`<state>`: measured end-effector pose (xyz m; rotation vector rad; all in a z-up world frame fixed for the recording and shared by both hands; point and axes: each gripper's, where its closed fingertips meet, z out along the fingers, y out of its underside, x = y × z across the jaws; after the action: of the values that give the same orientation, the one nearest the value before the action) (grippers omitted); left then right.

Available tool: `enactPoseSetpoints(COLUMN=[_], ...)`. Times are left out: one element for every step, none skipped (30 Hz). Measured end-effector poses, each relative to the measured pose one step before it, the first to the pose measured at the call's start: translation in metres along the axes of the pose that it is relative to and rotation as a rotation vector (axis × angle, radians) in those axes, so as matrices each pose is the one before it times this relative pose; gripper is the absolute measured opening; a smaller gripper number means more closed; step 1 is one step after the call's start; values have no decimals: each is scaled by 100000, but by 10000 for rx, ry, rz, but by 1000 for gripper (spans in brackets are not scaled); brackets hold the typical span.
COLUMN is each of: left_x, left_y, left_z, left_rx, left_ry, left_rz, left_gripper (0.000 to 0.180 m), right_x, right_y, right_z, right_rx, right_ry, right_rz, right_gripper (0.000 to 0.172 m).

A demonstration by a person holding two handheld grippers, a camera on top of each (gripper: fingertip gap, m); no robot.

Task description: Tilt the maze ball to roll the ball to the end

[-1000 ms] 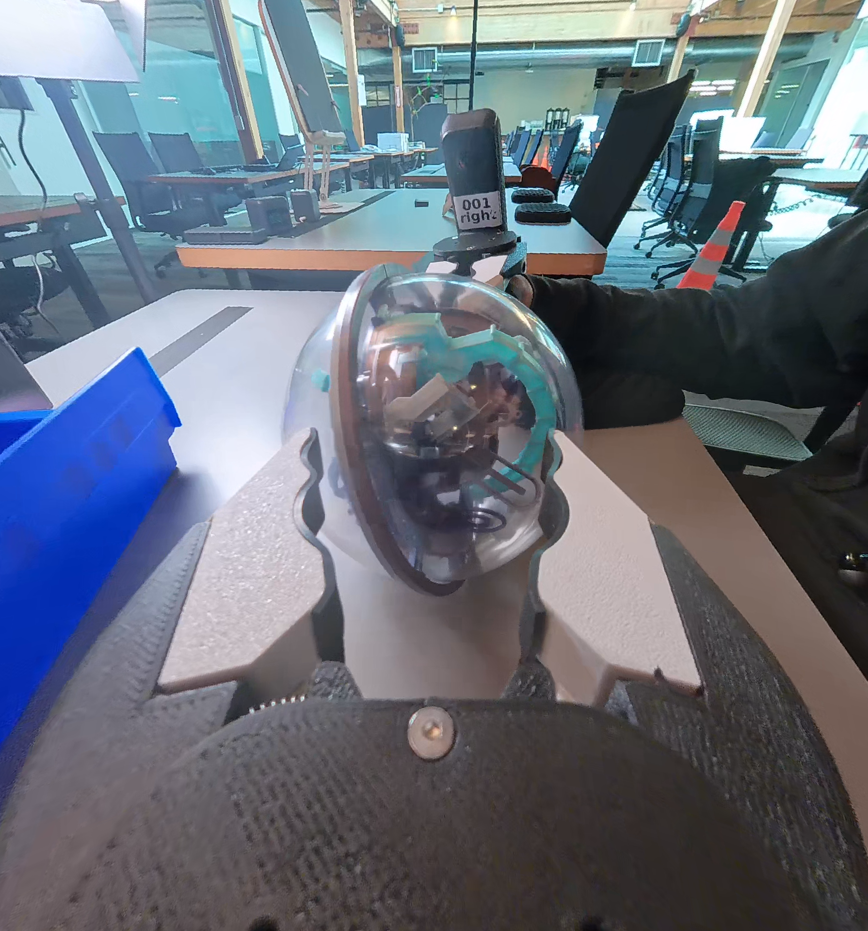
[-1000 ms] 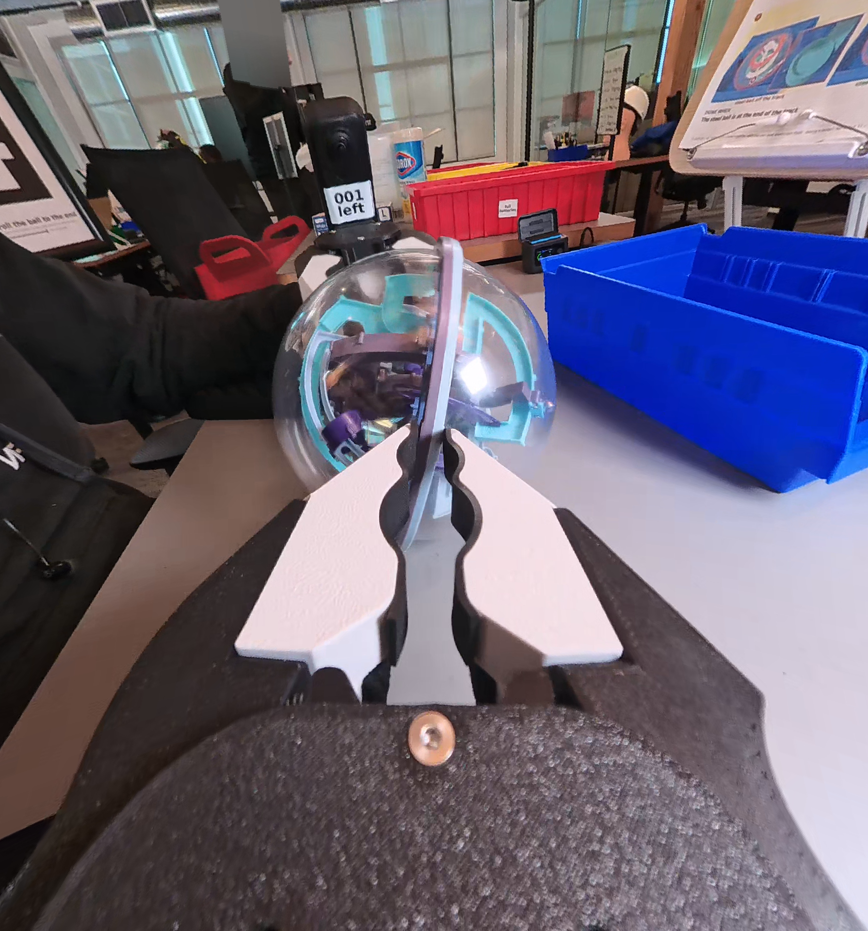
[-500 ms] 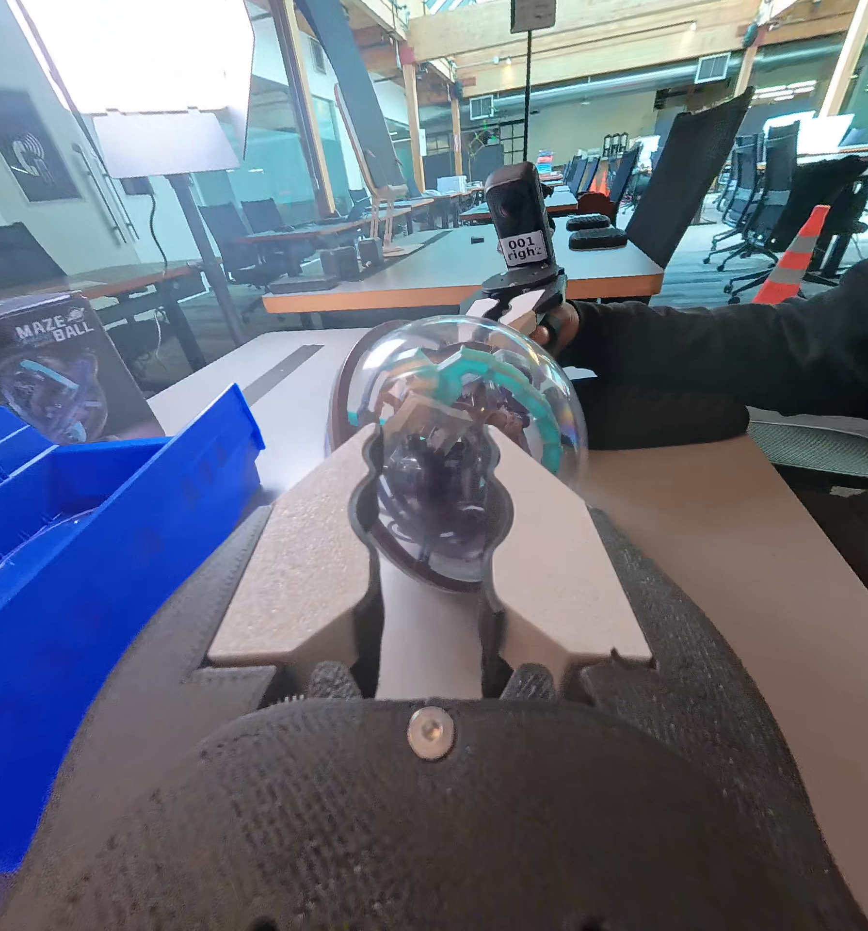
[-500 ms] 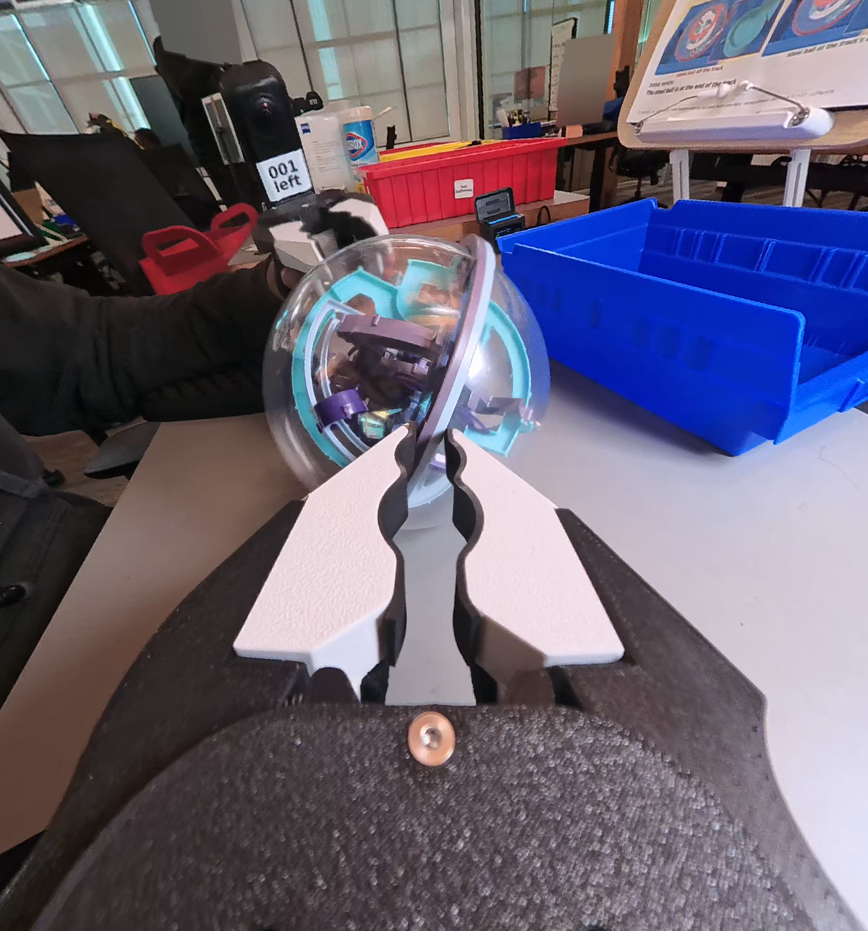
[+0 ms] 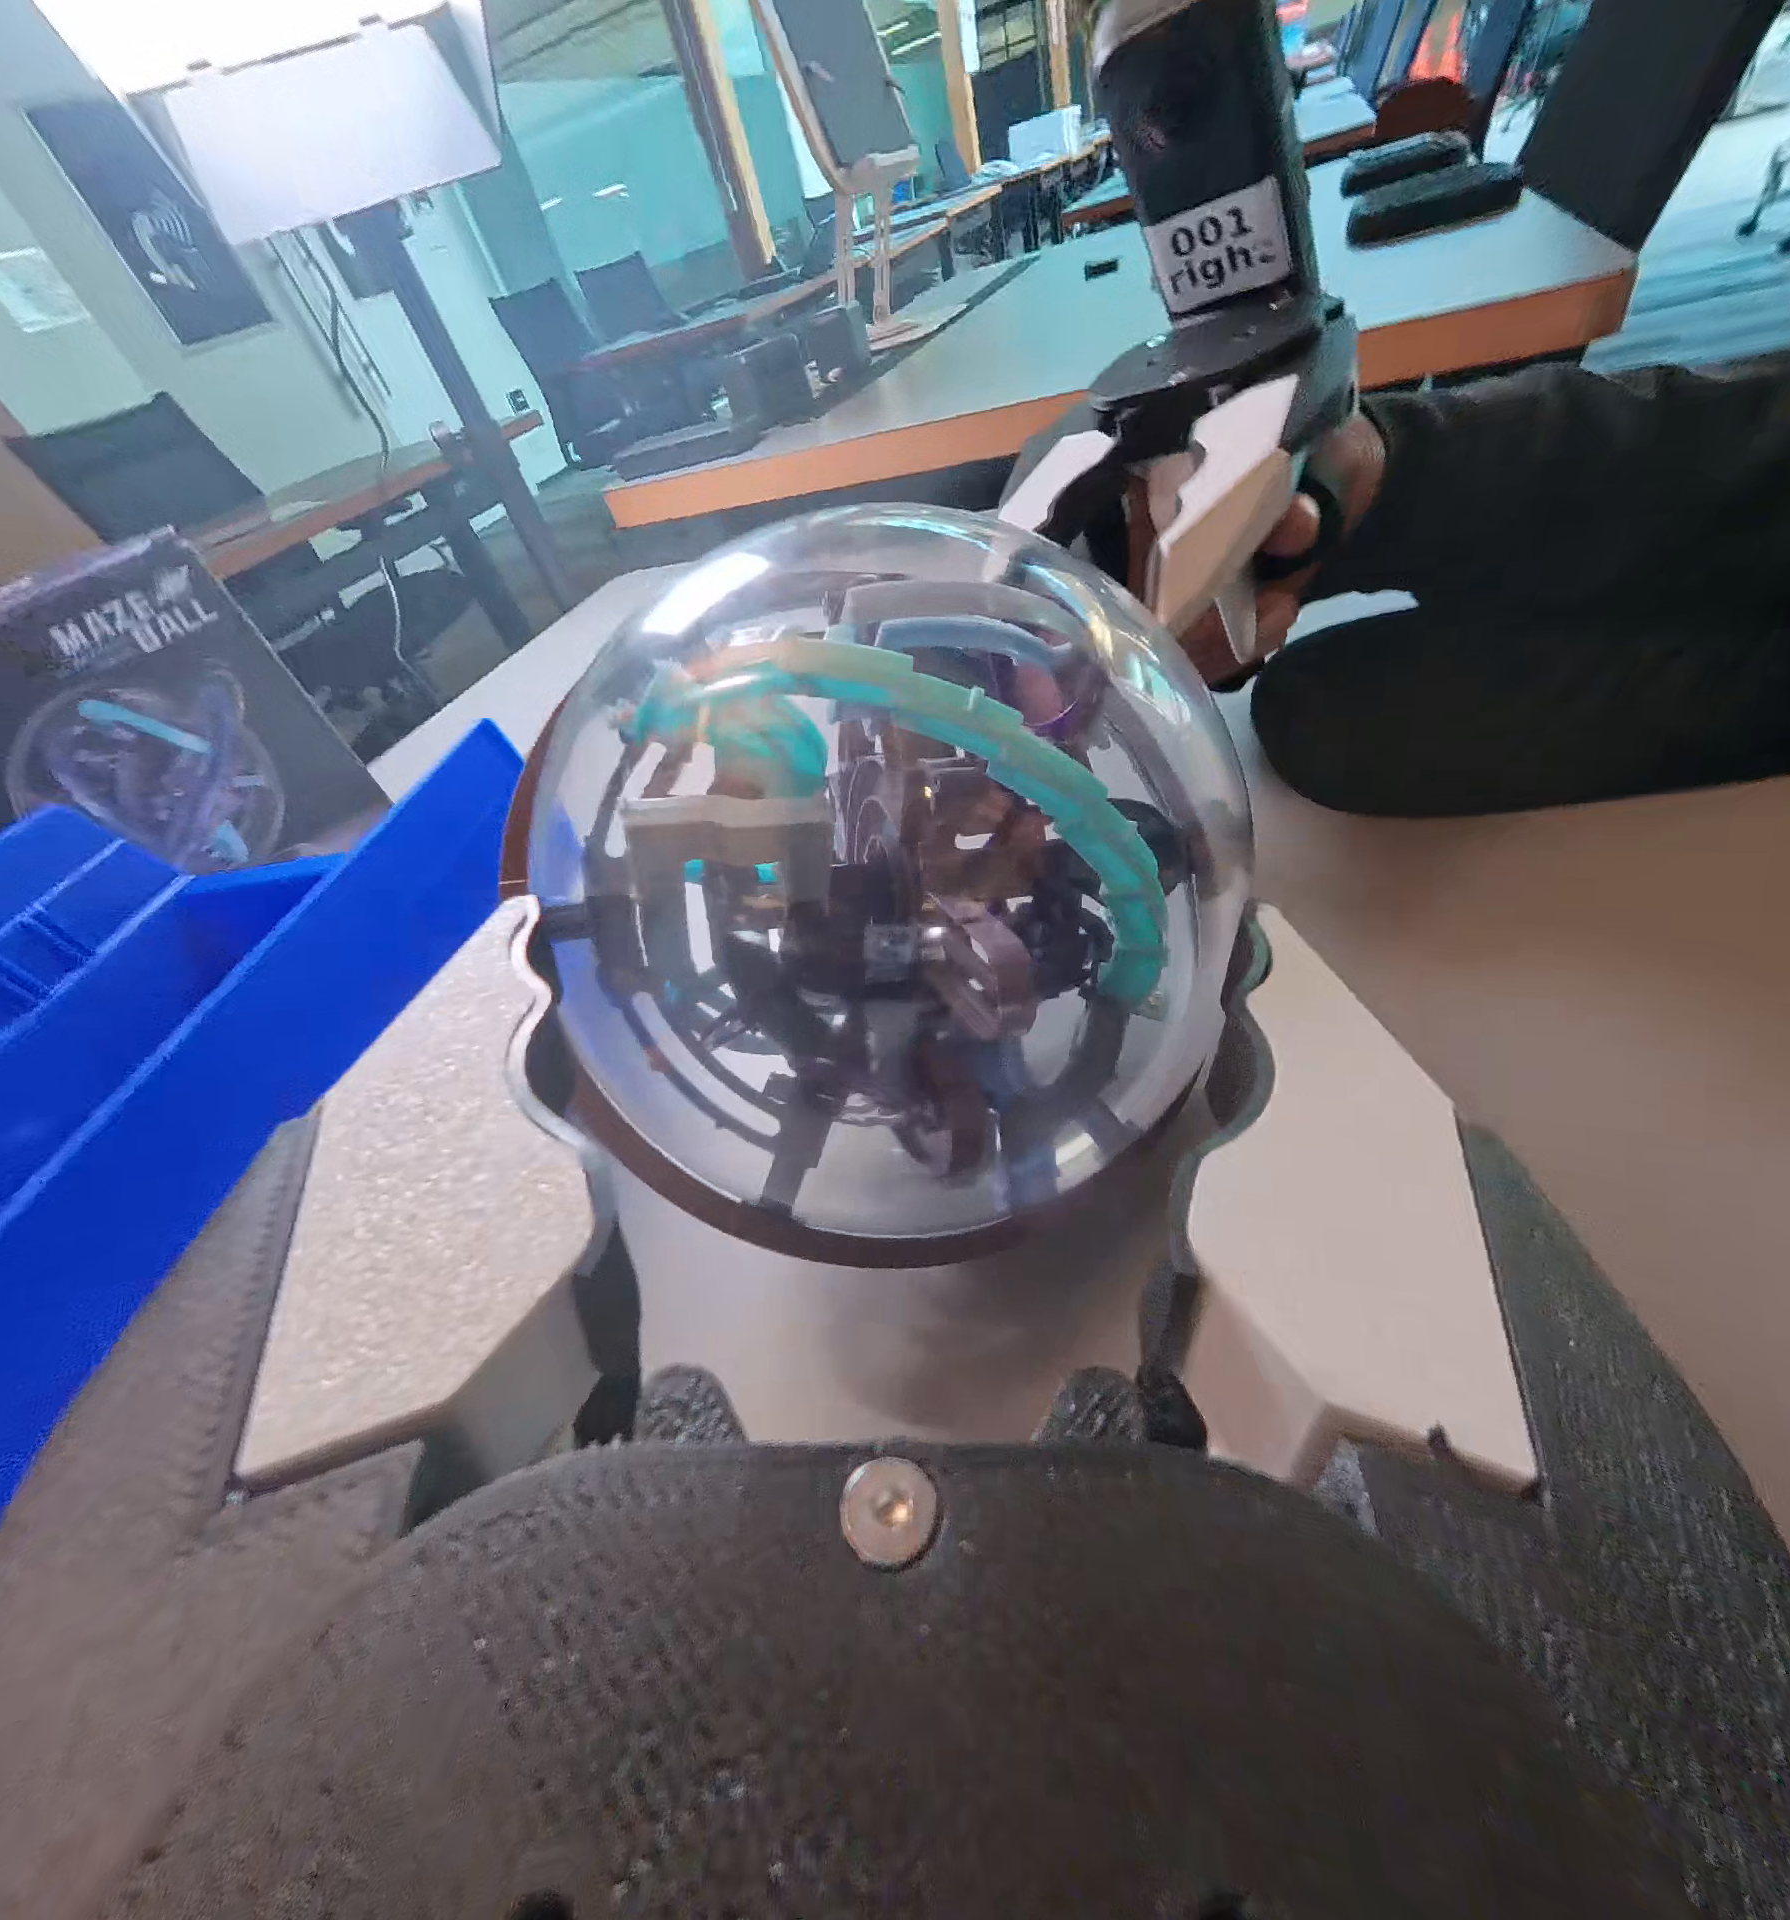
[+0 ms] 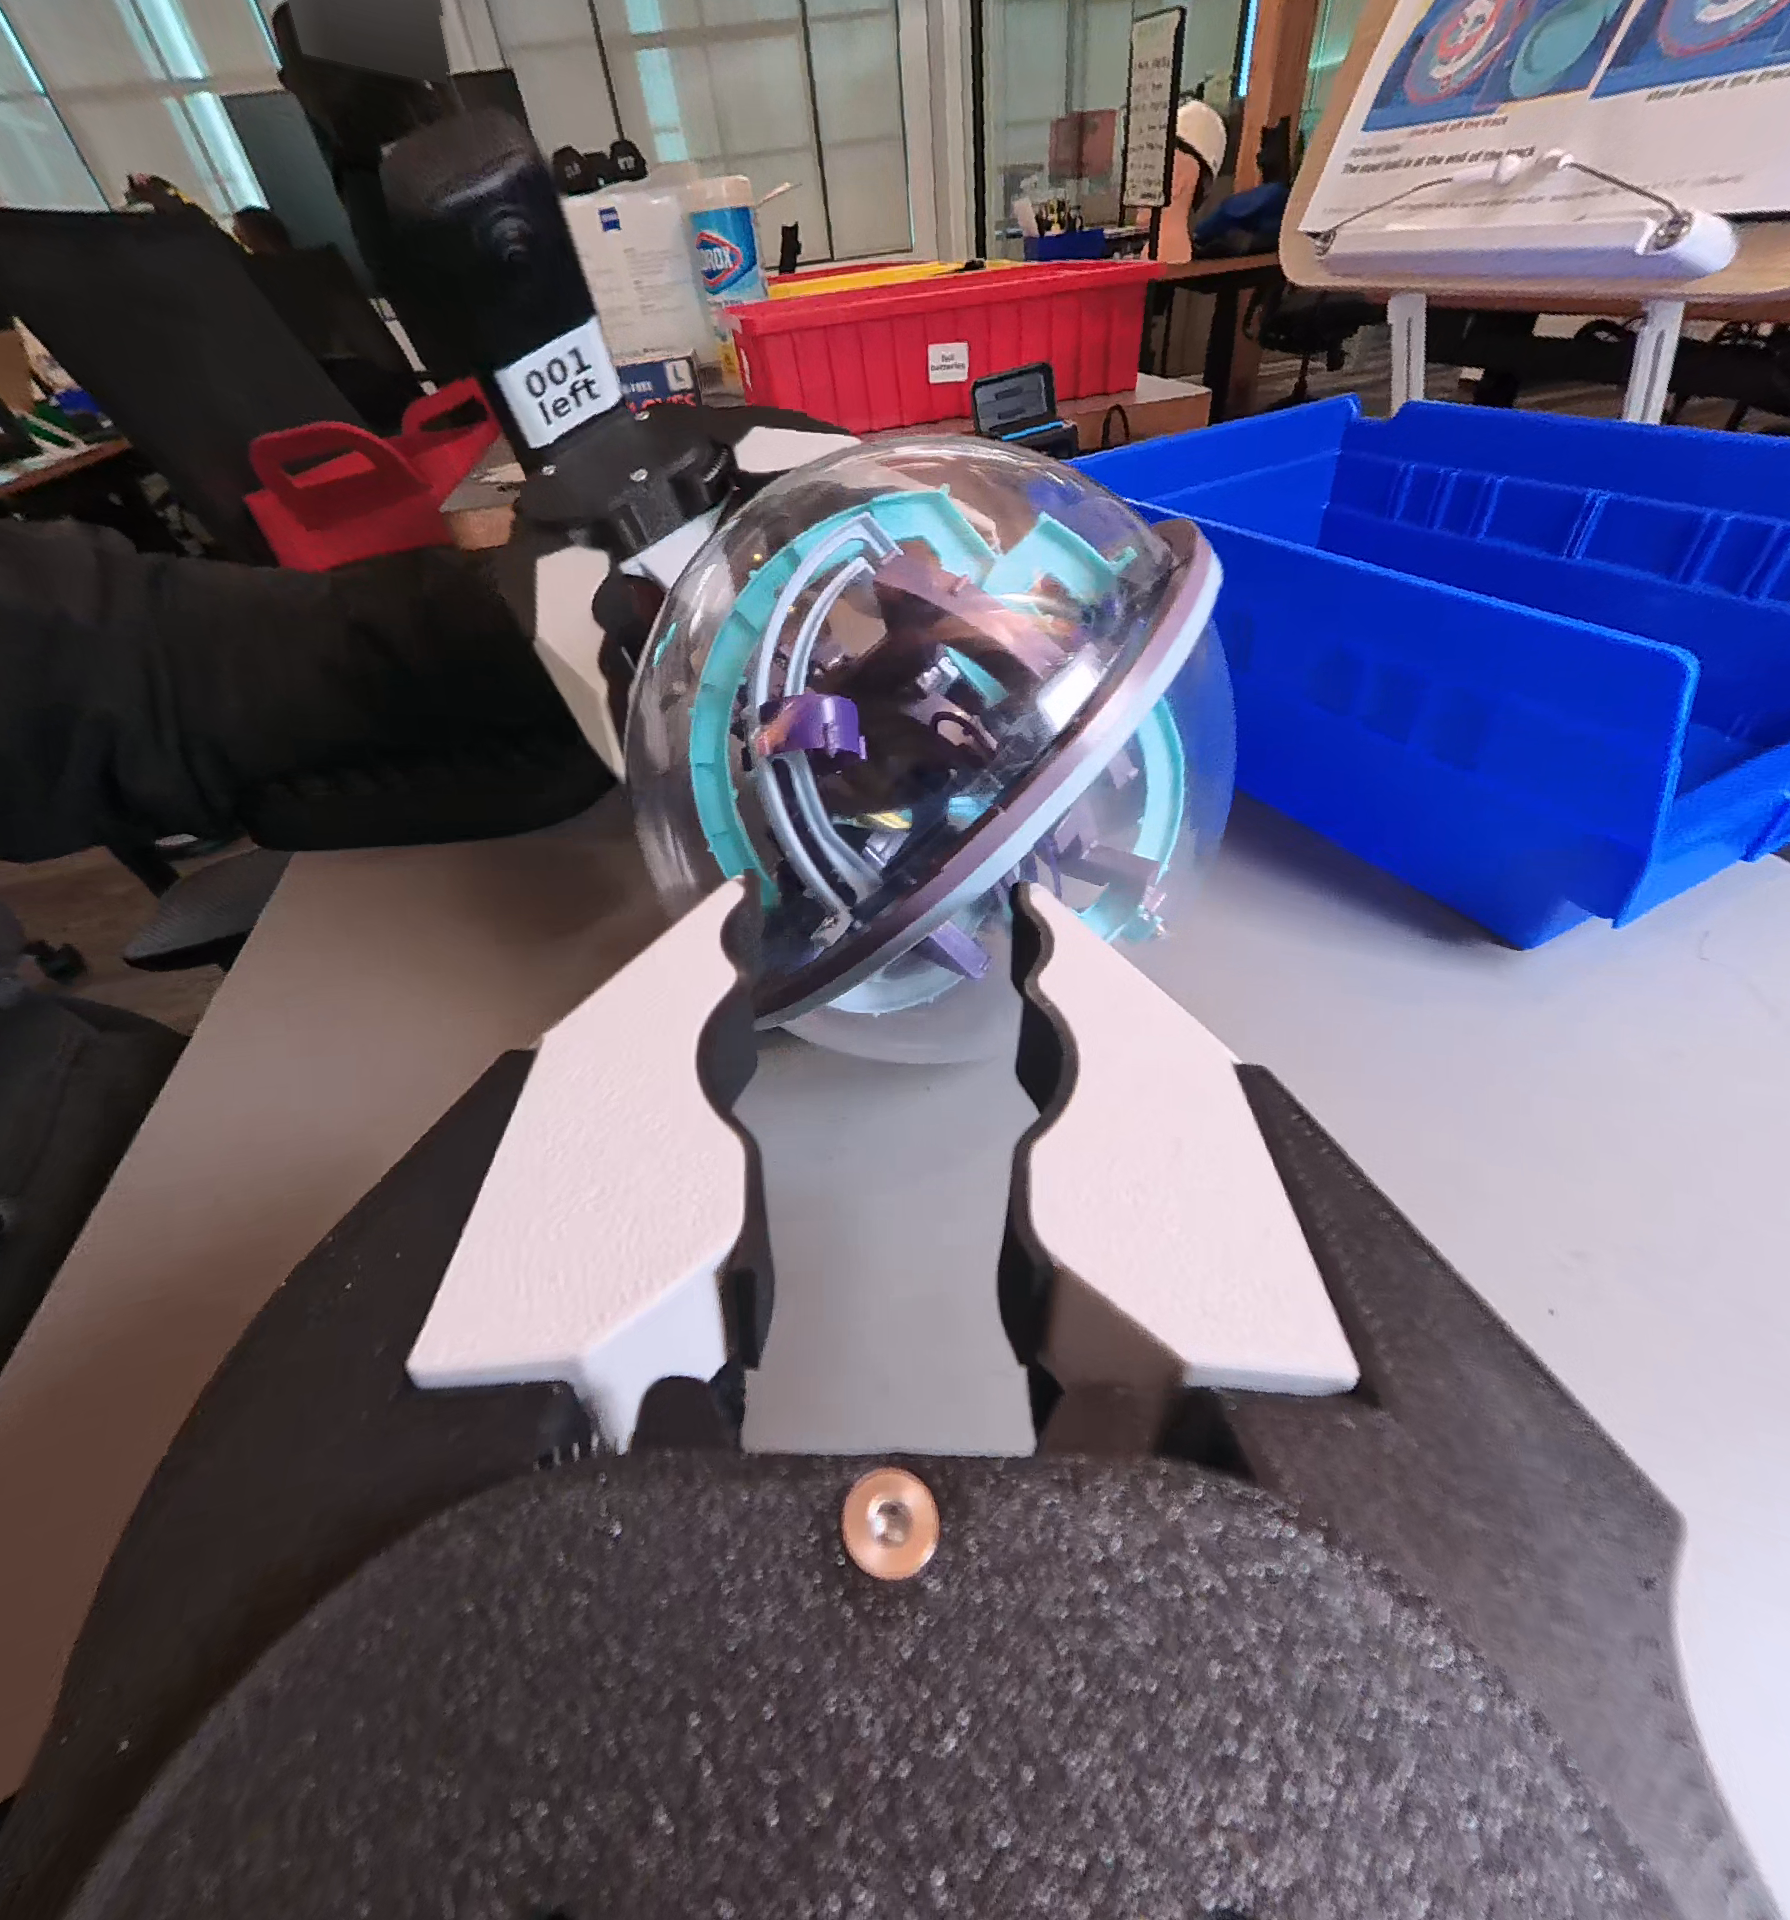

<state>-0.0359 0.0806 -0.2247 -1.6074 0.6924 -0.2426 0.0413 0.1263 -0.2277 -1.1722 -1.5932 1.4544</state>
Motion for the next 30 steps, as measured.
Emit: enactPoseSetpoints(left_x=[-231,-237,-201,-124,-75,-71,-88,-77,-26,5,33,91,92,-50,-294,-295,-354,-243,-129,-55,21,203,230,-100,-237,-245,6,137,190,189], left_y=[-5,-32,4,-6,2,0,-2,-8,-27,-50,-85,-252,-565,-755,-518,-26,425,574,520,570,674,674,624,467,327,234,56,-27,35,60], left_z=[-50,-32,-20,-47,-68,-72,-59,-77,-81,-122,-150,-237,-340,-373,-300,-169,-20,105,224,386,532,622,657,561,322,19,-178,-199,-166,-151], left_rx=[39,46,10,-2,10,33,47,34,21,25,53,158,359,468,311,3,-223,-228,-130,-167,-282,-326,-348,-309,-268,-238,-98,-5,13,4], left_ry=[19,-19,-27,10,26,9,-8,-12,12,28,44,79,104,66,-5,62,66,134,147,123,89,131,83,-196,-282,-226,-11,42,35,-5], left_rz=[-357,-299,-208,-129,-79,-89,-97,-85,-40,-15,4,19,-37,-195,-377,-530,-659,-640,-512,-372,-276,-194,-73,85,287,390,393,286,256,271], left_gripper=[124,124,124,123,122,122,121,120,119,118,115,110,107,109,116,125,135,140,143,144,143,143,140,142,144,139,136,136,136,136], right_x=[-20,41,37,-4,11,56,142,207,156,80,8,-53,-66,-70,-78,-46,48,42,73,127,122,109,69,-11,-70,-48,-90,-136,-74,-24], right_y=[19,38,36,-1,-12,-1,49,82,70,33,32,57,90,99,74,43,17,-58,-88,-58,42,119,99,11,-16,25,48,72,66,17], right_z=[180,206,178,98,21,-12,-29,-25,-24,-20,11,54,64,95,82,55,40,13,17,21,54,76,59,8,-73,-170,-208,-165,-91,-70], right_rx=[-58,-87,-83,-58,-25,-5,-11,-30,-21,-2,-6,-23,-41,-45,-33,-22,-1,43,70,44,-16,-54,-35,20,19,-28,-53,-59,-38,13], right_ry=[104,157,134,79,46,34,58,76,51,7,-19,-37,-37,-40,-52,-41,-8,-21,-14,22,60,95,106,62,12,-22,-95,-149,-122,-89], right_rz=[-161,-221,-202,-139,-68,15,67,77,83,100,91,48,17,19,43,63,73,101,141,132,56,-42,-113,-132,-109,-88,-46,36,89,75], right_gripper=[51,54,58,61,62,63,65,68,71,74,75,76,78,79,81,83,87,89,92,95,97,99,99,97,93,87,79,73,67,60])
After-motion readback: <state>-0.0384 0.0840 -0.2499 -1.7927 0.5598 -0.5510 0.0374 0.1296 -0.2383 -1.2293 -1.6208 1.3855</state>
